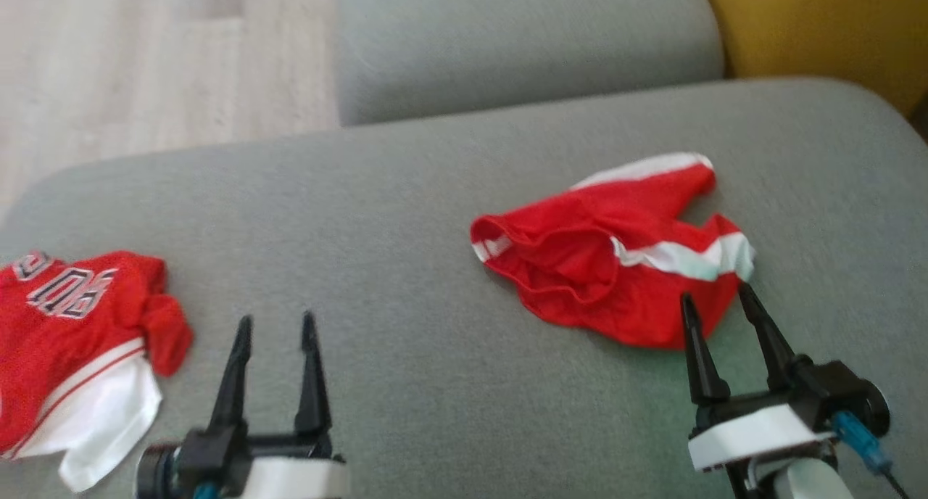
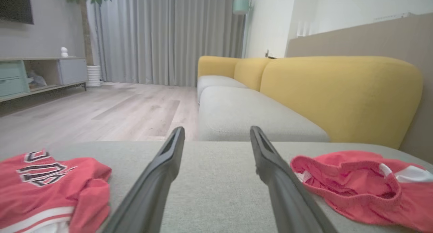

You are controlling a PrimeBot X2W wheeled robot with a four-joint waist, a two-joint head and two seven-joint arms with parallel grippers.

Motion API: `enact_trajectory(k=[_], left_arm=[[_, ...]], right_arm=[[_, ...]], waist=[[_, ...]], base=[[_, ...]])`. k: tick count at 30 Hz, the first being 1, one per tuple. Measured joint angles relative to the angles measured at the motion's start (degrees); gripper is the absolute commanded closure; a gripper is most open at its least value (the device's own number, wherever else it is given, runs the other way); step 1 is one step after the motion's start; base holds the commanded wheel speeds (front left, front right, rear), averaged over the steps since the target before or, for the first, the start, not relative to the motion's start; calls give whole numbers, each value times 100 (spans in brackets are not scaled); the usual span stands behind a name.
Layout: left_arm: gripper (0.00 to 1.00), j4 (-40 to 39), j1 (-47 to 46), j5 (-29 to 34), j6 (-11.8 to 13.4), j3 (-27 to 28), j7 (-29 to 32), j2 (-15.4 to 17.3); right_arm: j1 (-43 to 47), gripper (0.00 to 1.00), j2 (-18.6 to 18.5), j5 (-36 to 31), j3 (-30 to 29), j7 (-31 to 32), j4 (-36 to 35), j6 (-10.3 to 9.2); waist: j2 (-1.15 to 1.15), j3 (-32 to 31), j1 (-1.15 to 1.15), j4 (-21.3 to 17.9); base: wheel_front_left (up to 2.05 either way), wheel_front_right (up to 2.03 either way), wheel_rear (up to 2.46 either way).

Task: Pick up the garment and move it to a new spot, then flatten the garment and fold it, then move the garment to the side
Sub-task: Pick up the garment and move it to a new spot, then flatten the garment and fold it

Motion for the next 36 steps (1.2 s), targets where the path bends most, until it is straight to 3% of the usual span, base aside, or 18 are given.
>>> enact_trajectory(k=[5, 12, 36], left_arm=[[0, -553, 742, 179, 203, 163, -3, -2], [0, -586, 1223, 352, 346, 197, -8, 9], [0, -426, 1300, 480, 243, 151, -8, 10]], right_arm=[[260, 0, 0, 5, -5, 0, -131, 0], [665, 0, 7, 10, 87, 0, -159, 0], [671, 0, 21, -1, 115, 0, -101, 0]], waist=[[0, -350, 0, 186], [0, -619, 0, 194], [0, -702, 1, 264]], base=[[0, 0, 0], [0, 0, 0], [0, 0, 0]])
